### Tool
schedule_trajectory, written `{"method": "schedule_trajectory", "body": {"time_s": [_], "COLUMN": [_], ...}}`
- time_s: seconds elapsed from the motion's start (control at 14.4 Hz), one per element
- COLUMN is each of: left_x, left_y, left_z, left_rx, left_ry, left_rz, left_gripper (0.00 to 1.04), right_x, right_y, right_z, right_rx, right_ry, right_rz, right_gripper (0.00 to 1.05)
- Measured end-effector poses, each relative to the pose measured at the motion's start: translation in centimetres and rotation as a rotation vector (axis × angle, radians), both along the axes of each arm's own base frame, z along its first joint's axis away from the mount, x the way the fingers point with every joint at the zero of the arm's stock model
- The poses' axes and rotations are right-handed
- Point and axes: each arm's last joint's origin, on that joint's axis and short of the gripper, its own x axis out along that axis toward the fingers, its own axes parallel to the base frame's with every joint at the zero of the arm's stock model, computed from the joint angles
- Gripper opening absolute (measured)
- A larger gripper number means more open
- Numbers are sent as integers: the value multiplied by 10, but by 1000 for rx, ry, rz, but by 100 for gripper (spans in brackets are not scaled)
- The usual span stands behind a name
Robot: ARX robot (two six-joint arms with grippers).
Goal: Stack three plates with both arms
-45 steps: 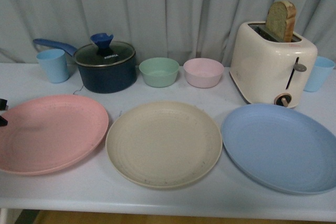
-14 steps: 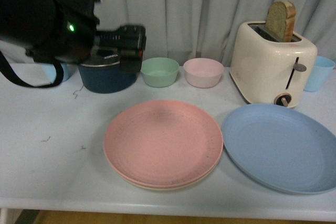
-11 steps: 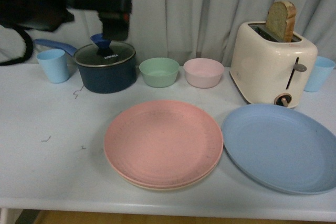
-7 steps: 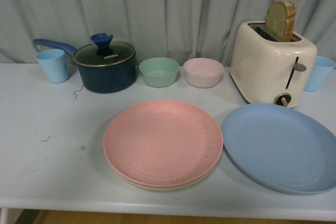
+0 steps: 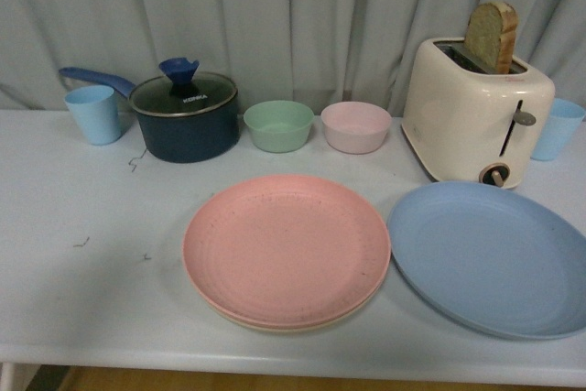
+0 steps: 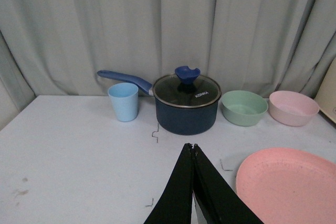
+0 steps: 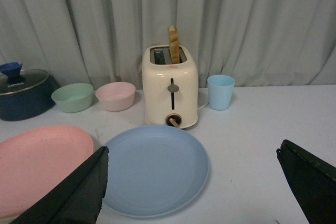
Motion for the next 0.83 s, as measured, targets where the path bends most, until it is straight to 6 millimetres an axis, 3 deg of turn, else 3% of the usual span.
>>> {"method": "schedule_trajectory", "body": {"time_s": [0.35,0.69,0.83], "left_x": [-29,-47,-53], "left_y": [19,17,17], "left_z": [-13,-26,-23], "left_rx": [-3,-4,-4], "left_ry": [-2,-1,-22], "left_rz": [13,-11,-11], "left_gripper": [2,2,2], "right_x": [0,0,0], "right_y": [0,0,0], "right_z": [0,0,0], "right_rx": [0,0,0], "right_ry": [0,0,0], "right_rz": [0,0,0], "right_gripper": [98,98,98]}}
